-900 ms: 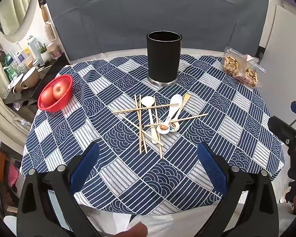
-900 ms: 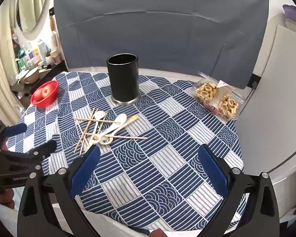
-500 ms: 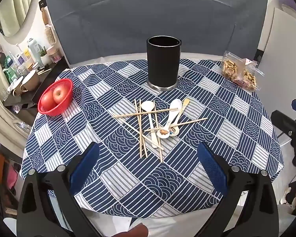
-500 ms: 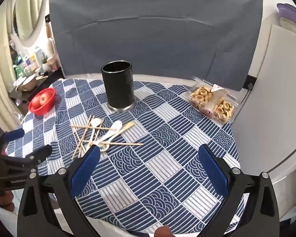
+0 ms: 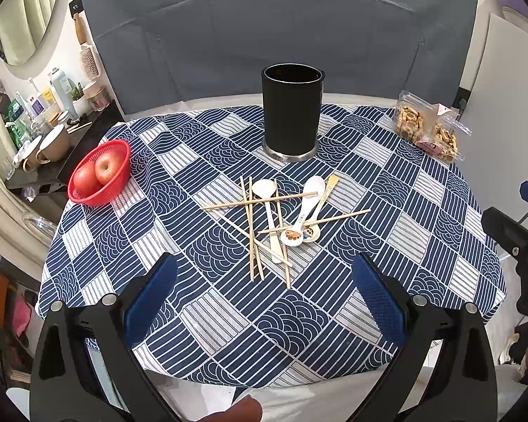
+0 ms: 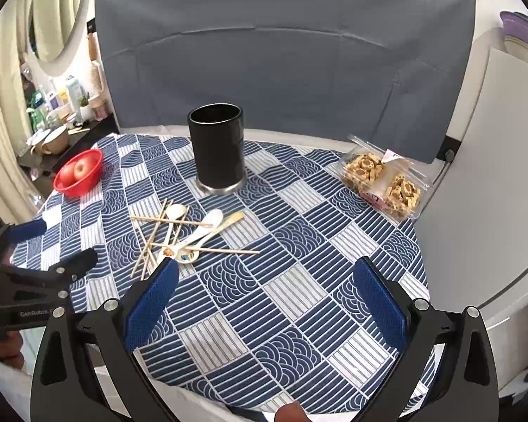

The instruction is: Organize utensils

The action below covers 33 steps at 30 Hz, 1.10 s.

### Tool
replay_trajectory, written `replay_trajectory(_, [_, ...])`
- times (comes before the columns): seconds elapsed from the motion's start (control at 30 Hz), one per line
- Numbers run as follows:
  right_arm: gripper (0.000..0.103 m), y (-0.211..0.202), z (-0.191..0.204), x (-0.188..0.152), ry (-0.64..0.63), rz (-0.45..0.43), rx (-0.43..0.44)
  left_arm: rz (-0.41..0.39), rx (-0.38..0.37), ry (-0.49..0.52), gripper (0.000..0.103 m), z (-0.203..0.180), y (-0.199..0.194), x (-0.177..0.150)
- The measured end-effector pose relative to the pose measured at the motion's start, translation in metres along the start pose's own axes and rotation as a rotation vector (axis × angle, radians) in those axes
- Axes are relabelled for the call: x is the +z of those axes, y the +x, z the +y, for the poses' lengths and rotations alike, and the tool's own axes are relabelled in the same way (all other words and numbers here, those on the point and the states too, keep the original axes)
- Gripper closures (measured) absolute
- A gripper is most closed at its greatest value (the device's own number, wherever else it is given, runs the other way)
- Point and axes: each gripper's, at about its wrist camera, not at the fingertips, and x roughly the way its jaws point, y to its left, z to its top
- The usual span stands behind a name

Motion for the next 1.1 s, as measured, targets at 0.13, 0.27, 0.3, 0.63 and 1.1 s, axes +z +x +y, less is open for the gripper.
replay_trajectory(0.13, [0.008,0.003,-0.001,0.001,-0.004,0.006,-0.002,-0.005,0.008,0.007,0.006,-0.002,0.0,0.001])
replay_trajectory(0.27, [0.008,0.004,-0.002,0.0,-0.002,0.005,0.001,-0.005,0.012,0.009,0.006,-0.003,0.0,0.002])
replay_trajectory(0.3, [0.008,0.004,-0.002,0.0,-0.003,0.004,0.0,-0.005,0.014,0.007,0.006,-0.002,0.0,0.002])
replay_trajectory(0.63, [0.008,0.006,-0.004,0.0,-0.001,0.006,0.004,0.012,0.023,-0.016,0.006,0.002,0.004,0.003])
replay_trajectory(1.1, [0.008,0.003,-0.024,-0.004,0.023,0.006,-0.038,0.057,0.075,-0.042,0.006,0.016,0.007,0.0])
